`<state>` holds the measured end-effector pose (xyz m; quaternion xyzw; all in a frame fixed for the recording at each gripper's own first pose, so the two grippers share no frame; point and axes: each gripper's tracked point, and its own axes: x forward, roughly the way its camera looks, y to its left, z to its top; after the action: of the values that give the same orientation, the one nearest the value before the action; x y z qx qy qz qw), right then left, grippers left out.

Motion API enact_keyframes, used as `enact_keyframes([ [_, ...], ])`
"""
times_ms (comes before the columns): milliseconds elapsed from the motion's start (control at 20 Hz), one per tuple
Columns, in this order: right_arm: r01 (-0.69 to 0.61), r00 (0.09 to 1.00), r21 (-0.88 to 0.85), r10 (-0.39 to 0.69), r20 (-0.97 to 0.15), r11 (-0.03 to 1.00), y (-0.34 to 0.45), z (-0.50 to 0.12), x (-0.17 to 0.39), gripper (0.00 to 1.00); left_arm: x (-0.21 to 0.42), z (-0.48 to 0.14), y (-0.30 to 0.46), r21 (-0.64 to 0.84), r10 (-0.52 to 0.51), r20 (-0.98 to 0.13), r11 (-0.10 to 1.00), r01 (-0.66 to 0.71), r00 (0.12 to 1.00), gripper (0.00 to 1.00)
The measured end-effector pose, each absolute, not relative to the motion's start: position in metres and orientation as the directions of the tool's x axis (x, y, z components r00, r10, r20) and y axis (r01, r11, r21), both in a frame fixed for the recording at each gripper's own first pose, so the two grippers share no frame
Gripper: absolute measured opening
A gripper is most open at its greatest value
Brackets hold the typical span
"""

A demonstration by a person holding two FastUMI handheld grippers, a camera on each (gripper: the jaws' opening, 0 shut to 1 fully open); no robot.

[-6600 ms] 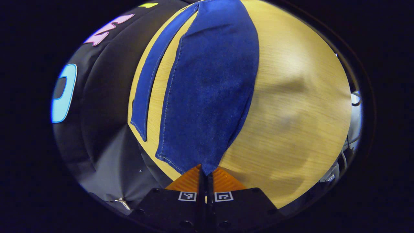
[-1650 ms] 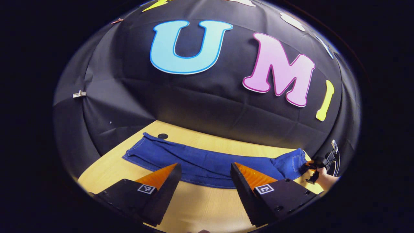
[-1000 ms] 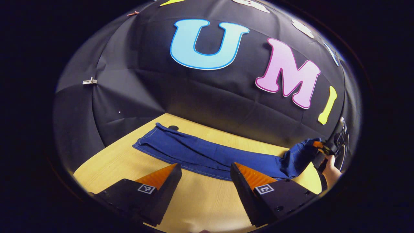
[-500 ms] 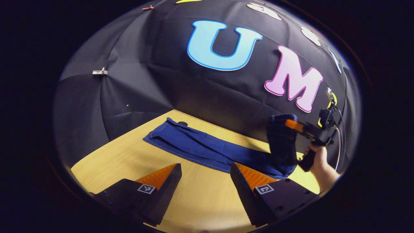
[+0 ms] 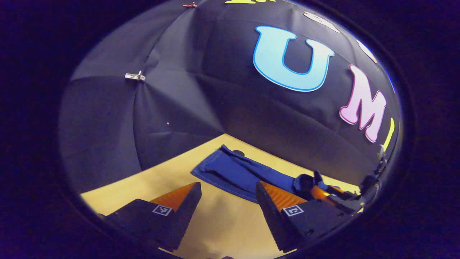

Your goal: Grasp the waist and the cuffs of the jeans and fold them to make the two legs overlap; first hold the waist and fold one-third of the jeans toward the cuffs, then hold the cuffs and fold the remaining one-third in the same direction to finish folding.

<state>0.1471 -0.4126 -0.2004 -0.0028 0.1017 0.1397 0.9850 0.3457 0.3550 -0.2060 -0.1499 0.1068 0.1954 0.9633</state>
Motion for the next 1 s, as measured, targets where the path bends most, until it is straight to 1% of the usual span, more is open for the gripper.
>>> enact_keyframes([
  [50, -0.27, 0.947, 0.011, 0.268, -0.178, 0.963, -0.398, -0.188, 0.137, 0.98, 0.36, -0.214, 0.369, -0.206, 0.362, -0.284, 0.881, -0.425, 0.888, 0.96],
  [150, -0.248, 0.961, 0.012, 0.247, -0.127, 0.969, -0.413, -0.171, 0.116, 0.97, 0.392, -0.228, 0.385, -0.164, 0.362, -0.328, 0.888, -0.43, 0.872, 0.96],
  [250, -0.229, 0.967, 0.029, 0.23, -0.109, 0.973, -0.434, -0.164, 0.103, 0.97, 0.422, -0.238, 0.391, -0.187, 0.355, -0.358, 0.879, -0.439, 0.864, 0.96],
  [400, -0.218, 0.967, 0.031, 0.221, -0.128, 0.975, -0.461, -0.164, 0.081, 0.97, 0.452, -0.255, 0.41, -0.177, 0.384, -0.392, 0.86, -0.478, 0.836, 0.96],
  [450, -0.218, 0.966, 0.032, 0.22, -0.133, 0.975, -0.468, -0.165, 0.073, 0.97, 0.46, -0.261, 0.416, -0.173, 0.385, -0.392, 0.861, -0.478, 0.835, 0.96],
  [500, -0.216, 0.966, 0.034, 0.218, -0.14, 0.976, -0.474, -0.168, 0.065, 0.97, 0.47, -0.268, 0.417, -0.18, 0.359, -0.404, 0.87, -0.458, 0.841, 0.95],
  [650, -0.199, 0.956, 0.029, 0.201, -0.213, 0.98, -0.491, -0.198, 0.049, 0.97, 0.475, -0.296, 0.425, -0.151, 0.386, -0.469, 0.851, -0.503, 0.794, 0.96],
  [700, -0.194, 0.949, 0.057, 0.202, -0.243, 0.979, -0.493, -0.206, 0.044, 0.97, 0.474, -0.299, 0.422, -0.144, 0.392, -0.48, 0.847, -0.512, 0.785, 0.95],
  [750, -0.19, 0.943, 0.096, 0.209, -0.259, 0.977, -0.492, -0.211, 0.041, 0.98, 0.475, -0.297, 0.425, -0.131, 0.399, -0.472, 0.85, -0.51, 0.786, 0.98],
  [850, -0.18, 0.939, 0.126, 0.208, -0.275, 0.976, -0.492, -0.217, 0.036, 0.99, 0.473, -0.296, 0.424, -0.11, 0.4, -0.487, 0.854, -0.508, 0.777, 0.97],
  [1000, -0.174, 0.936, 0.092, 0.194, -0.293, 0.98, -0.498, -0.222, 0.031, 0.98, 0.473, -0.295, 0.415, -0.062, 0.336, -0.527, 0.901, -0.43, 0.781, 0.94],
])
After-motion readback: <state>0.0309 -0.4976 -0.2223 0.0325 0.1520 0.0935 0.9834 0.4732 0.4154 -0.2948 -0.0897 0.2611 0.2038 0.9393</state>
